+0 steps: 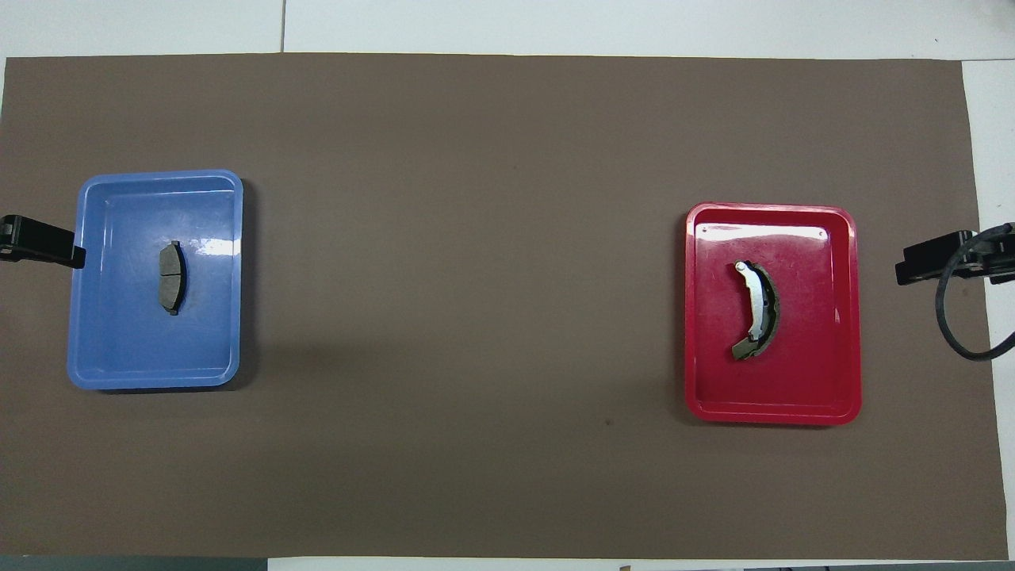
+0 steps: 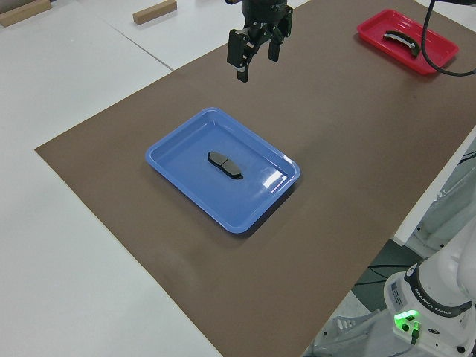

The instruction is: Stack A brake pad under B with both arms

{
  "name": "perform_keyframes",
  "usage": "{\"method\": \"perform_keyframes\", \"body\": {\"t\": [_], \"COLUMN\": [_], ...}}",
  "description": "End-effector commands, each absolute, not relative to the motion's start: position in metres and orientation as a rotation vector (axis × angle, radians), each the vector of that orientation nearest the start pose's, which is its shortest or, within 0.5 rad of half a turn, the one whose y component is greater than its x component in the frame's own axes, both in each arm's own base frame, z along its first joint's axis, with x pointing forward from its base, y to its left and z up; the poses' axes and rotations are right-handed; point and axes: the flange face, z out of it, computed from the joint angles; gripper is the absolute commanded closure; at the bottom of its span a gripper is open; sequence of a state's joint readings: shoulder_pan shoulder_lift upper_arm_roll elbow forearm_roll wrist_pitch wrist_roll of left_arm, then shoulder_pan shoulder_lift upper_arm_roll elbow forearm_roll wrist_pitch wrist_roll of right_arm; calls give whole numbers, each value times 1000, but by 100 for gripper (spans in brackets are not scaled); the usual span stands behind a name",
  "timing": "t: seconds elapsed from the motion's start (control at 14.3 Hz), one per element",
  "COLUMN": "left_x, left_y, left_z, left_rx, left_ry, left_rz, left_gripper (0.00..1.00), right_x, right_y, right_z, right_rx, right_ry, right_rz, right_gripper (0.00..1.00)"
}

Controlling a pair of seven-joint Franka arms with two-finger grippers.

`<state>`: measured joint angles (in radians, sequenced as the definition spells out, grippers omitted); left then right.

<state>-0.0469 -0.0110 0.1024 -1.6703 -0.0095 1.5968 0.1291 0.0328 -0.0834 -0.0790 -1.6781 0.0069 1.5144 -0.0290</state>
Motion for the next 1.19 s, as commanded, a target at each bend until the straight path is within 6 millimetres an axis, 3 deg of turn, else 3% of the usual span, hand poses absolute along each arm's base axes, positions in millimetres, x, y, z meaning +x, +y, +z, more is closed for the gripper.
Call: {"method": "perform_keyframes", "body": {"t": [0.0, 1.12], "left_x": [543, 543], "left_y": [28, 32], "left_z": [588, 588], "left_rx": [-3129, -3130], "left_ry": [112, 86], "left_rz": [83, 83], "left_gripper": [0, 0], "right_x": [513, 513], "right_y": [-26, -25], "right_z": [615, 615], "right_rx": [-3127, -3126], "right_ry": [4, -1], "right_rz": [134, 132], "right_gripper": [0, 0]}}
